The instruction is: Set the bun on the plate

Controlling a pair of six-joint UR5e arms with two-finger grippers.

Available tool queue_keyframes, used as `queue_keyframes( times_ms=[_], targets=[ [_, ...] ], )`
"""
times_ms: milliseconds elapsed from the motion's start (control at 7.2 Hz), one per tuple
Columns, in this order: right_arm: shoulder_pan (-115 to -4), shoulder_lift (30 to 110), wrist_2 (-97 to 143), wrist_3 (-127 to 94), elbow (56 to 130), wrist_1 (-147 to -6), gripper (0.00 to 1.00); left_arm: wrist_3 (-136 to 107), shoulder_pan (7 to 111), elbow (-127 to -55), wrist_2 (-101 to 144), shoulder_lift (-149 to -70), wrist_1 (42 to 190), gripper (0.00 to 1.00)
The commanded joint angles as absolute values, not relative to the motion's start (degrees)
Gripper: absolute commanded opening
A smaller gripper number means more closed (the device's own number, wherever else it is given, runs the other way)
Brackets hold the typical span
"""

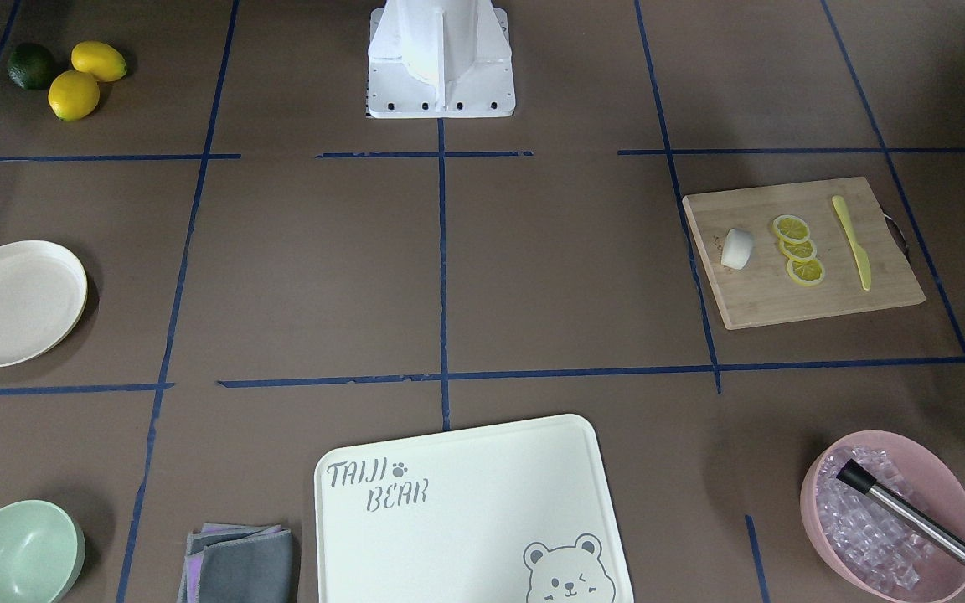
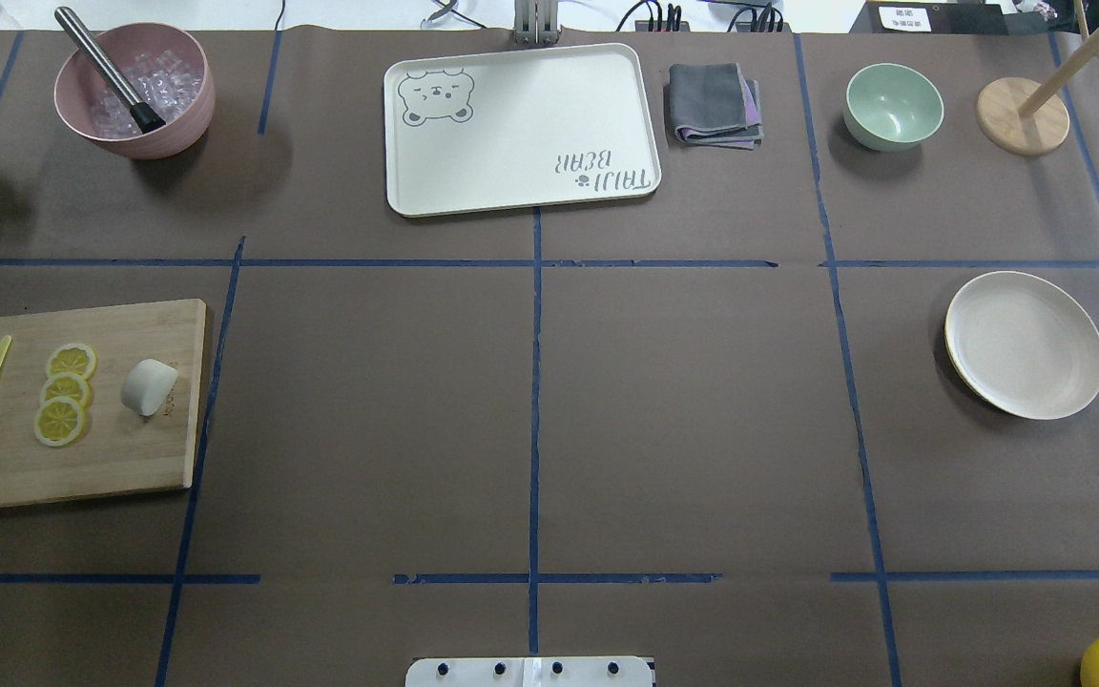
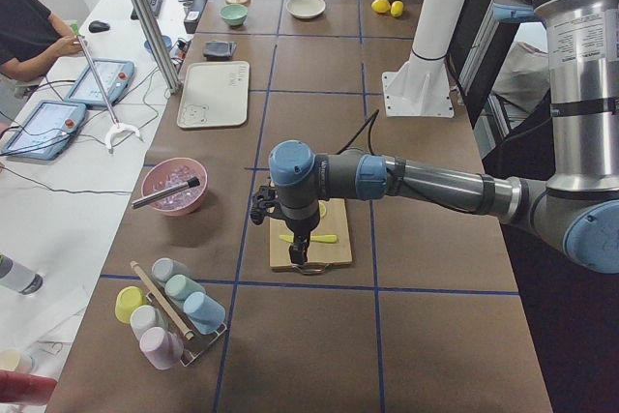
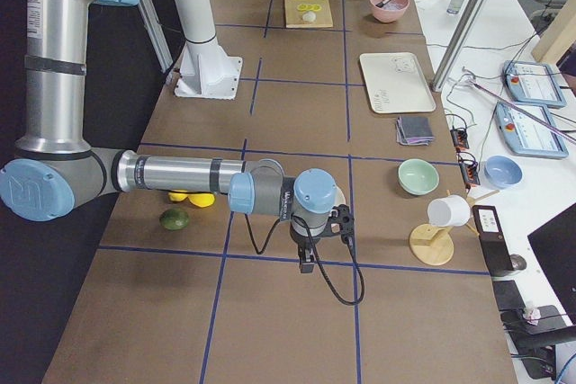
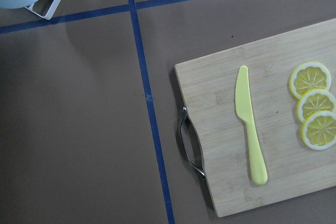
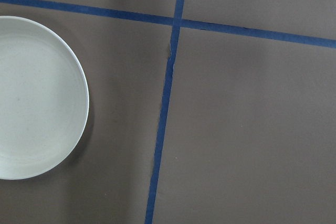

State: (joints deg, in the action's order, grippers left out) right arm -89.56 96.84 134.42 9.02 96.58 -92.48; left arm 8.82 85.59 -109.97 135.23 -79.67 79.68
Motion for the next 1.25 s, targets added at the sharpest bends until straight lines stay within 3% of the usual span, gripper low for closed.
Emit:
queue_keyframes(
  times_ms=[0,1111],
  targets=[
    [-89.47,96.68,134.38,8.7,96.59,-92.46,1.0,9.75,85.61,-110.82,135.09,-79.28,79.89,1.0],
    [-89.39,96.59,134.65,8.88,96.59,-92.46,1.0,9.23,85.61,-110.13,135.35,-79.8,79.63,1.0]
  ],
)
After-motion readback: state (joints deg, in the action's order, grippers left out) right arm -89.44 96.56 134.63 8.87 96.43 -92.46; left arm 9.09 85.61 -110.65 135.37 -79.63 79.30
